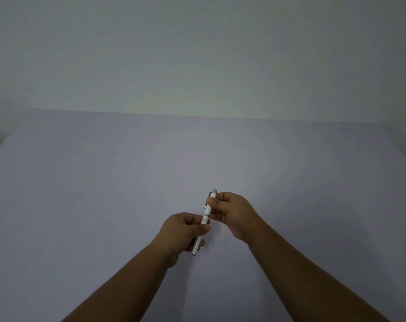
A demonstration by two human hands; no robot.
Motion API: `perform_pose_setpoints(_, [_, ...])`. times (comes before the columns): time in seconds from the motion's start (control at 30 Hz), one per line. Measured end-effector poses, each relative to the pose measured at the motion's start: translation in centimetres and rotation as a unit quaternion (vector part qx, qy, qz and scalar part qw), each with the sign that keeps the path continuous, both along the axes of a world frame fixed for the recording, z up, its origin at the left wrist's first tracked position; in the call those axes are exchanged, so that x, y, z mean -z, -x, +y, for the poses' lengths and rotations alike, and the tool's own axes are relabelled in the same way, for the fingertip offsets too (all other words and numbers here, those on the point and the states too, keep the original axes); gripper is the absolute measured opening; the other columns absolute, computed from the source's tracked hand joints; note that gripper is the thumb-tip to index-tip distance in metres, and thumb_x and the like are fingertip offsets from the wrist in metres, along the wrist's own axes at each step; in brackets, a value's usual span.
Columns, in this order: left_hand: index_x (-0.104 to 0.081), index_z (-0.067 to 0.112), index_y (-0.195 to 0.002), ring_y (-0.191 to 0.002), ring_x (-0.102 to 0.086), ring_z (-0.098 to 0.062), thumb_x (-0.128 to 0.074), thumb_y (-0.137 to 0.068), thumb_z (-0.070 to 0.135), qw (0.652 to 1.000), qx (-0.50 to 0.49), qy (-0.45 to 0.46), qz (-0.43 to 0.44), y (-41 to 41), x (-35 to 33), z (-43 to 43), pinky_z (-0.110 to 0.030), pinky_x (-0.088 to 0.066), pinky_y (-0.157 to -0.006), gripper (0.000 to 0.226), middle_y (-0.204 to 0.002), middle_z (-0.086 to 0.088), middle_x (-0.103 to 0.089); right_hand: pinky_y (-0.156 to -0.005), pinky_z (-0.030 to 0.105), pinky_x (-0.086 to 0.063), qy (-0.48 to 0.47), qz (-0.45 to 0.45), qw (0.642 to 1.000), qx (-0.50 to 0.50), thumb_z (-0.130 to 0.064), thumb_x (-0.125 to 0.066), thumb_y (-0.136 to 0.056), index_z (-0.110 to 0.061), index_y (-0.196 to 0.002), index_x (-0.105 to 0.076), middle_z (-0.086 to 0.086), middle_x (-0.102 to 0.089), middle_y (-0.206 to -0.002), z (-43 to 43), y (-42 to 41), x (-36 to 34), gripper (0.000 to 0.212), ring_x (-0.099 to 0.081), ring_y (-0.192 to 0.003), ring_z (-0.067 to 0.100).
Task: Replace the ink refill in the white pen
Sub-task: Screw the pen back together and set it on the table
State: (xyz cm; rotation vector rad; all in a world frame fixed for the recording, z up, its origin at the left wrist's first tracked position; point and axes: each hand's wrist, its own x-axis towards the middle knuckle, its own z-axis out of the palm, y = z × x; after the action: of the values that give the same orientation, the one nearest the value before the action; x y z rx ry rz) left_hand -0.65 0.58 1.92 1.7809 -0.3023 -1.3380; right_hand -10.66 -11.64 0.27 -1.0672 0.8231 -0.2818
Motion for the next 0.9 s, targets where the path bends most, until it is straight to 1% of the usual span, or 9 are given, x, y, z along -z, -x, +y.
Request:
perform_pose_setpoints(0.23, [-0.073, 0.017, -0.080, -0.057, -0.065, -0.017, -0.073, -0.078, 0.014, 1.000, -0.012, -0.005, 0.013, -0.1, 1.1, -0.8, -0.025, -0.055, -0.051, 0.004, -0.078, -0.006, -0.070, -0.065, 0.024, -0.056, 0.035, 0.030, 0.999, 0.005, -0.019, -0.066, -0.083, -0.009, -0.085, -0.068, 0.002, -0.071, -0.073, -0.4, -0.3, 0.6, 0.010, -0.068, -0.069, 0.014])
perform_pose_setpoints(0.3, [-0.073, 0.017, -0.080, -0.061, -0.059, -0.015, -0.073, -0.077, 0.014, 1.000, -0.028, -0.004, -0.008, 0.0, 2.0, -1.2, -0.024, -0.051, -0.056, 0.005, -0.074, -0.003, -0.067, -0.067, 0.026, -0.056, 0.068, 0.069, 0.994, 0.042, -0.026, -0.065, -0.084, -0.012, -0.090, -0.067, 0.003, -0.069, -0.080, -0.7, -0.5, 1.1, 0.016, -0.065, -0.069, 0.014])
perform_pose_setpoints(0.37, [-0.073, 0.016, -0.086, -0.065, -0.055, -0.015, -0.074, -0.076, 0.014, 0.999, -0.046, -0.005, -0.025, 0.2, 3.2, -1.8, -0.025, -0.049, -0.062, 0.010, -0.077, -0.003, -0.066, -0.066, 0.027, -0.057, 0.110, 0.115, 0.982, 0.099, -0.026, -0.060, -0.087, -0.016, -0.086, -0.064, 0.005, -0.066, -0.082, -1.0, -0.4, 1.8, 0.011, -0.061, -0.065, 0.013])
perform_pose_setpoints(0.47, [-0.067, 0.019, -0.097, -0.076, -0.060, -0.020, -0.075, -0.075, 0.021, 0.995, -0.028, -0.029, -0.087, 0.6, 5.2, -2.7, -0.034, -0.056, -0.075, 0.024, -0.087, -0.002, -0.066, -0.074, 0.035, -0.058, 0.234, 0.242, 0.938, 0.085, -0.019, -0.053, -0.089, -0.013, -0.087, -0.062, 0.008, -0.066, -0.085, -1.3, 0.5, 3.1, 0.011, -0.065, -0.076, 0.022])
perform_pose_setpoints(0.53, [-0.066, 0.023, -0.093, -0.079, -0.061, -0.016, -0.075, -0.074, 0.027, 0.990, -0.009, -0.041, -0.135, 1.1, 6.3, -3.2, -0.031, -0.055, -0.071, 0.022, -0.088, 0.001, -0.067, -0.079, 0.033, -0.053, 0.296, 0.308, 0.904, 0.028, -0.014, -0.053, -0.087, -0.010, -0.090, -0.062, 0.009, -0.067, -0.090, -0.9, 1.2, 4.2, 0.010, -0.064, -0.087, 0.026])
perform_pose_setpoints(0.6, [-0.065, 0.024, -0.092, -0.075, -0.059, -0.009, -0.074, -0.075, 0.029, 0.986, -0.003, -0.046, -0.161, 1.7, 7.1, -3.4, -0.021, -0.048, -0.058, 0.020, -0.085, 0.006, -0.066, -0.077, 0.029, -0.047, 0.324, 0.334, 0.885, -0.008, -0.013, -0.056, -0.086, -0.008, -0.092, -0.062, 0.011, -0.067, -0.095, -0.2, 1.6, 5.1, 0.010, -0.062, -0.090, 0.025])
perform_pose_setpoints(0.67, [-0.065, 0.025, -0.092, -0.071, -0.059, -0.005, -0.073, -0.077, 0.027, 0.982, -0.009, -0.049, -0.180, 2.3, 7.7, -3.6, -0.016, -0.045, -0.052, 0.018, -0.081, 0.009, -0.065, -0.073, 0.028, -0.046, 0.328, 0.339, 0.882, -0.013, -0.013, -0.058, -0.084, -0.007, -0.093, -0.060, 0.012, -0.066, -0.095, 0.5, 1.7, 5.8, 0.011, -0.060, -0.086, 0.024])
perform_pose_setpoints(0.8, [-0.066, 0.023, -0.084, -0.072, -0.062, -0.011, -0.072, -0.076, 0.021, 0.975, -0.013, -0.041, -0.219, 2.9, 8.3, -3.8, -0.022, -0.052, -0.066, 0.011, -0.078, 0.007, -0.067, -0.068, 0.027, -0.043, 0.321, 0.352, 0.879, -0.004, -0.010, -0.057, -0.082, -0.008, -0.093, -0.058, 0.012, -0.064, -0.093, 1.4, 1.7, 6.5, 0.011, -0.057, -0.080, 0.023])
perform_pose_setpoints(0.9, [-0.065, 0.022, -0.082, -0.065, -0.060, -0.004, -0.073, -0.075, 0.019, 0.976, -0.029, -0.037, -0.213, 3.2, 8.5, -3.8, -0.006, -0.045, -0.047, 0.010, -0.075, 0.007, -0.066, -0.067, 0.029, -0.045, 0.318, 0.352, 0.880, -0.005, -0.009, -0.055, -0.083, -0.010, -0.092, -0.057, 0.011, -0.063, -0.092, 1.4, 1.7, 6.7, 0.009, -0.057, -0.078, 0.022])
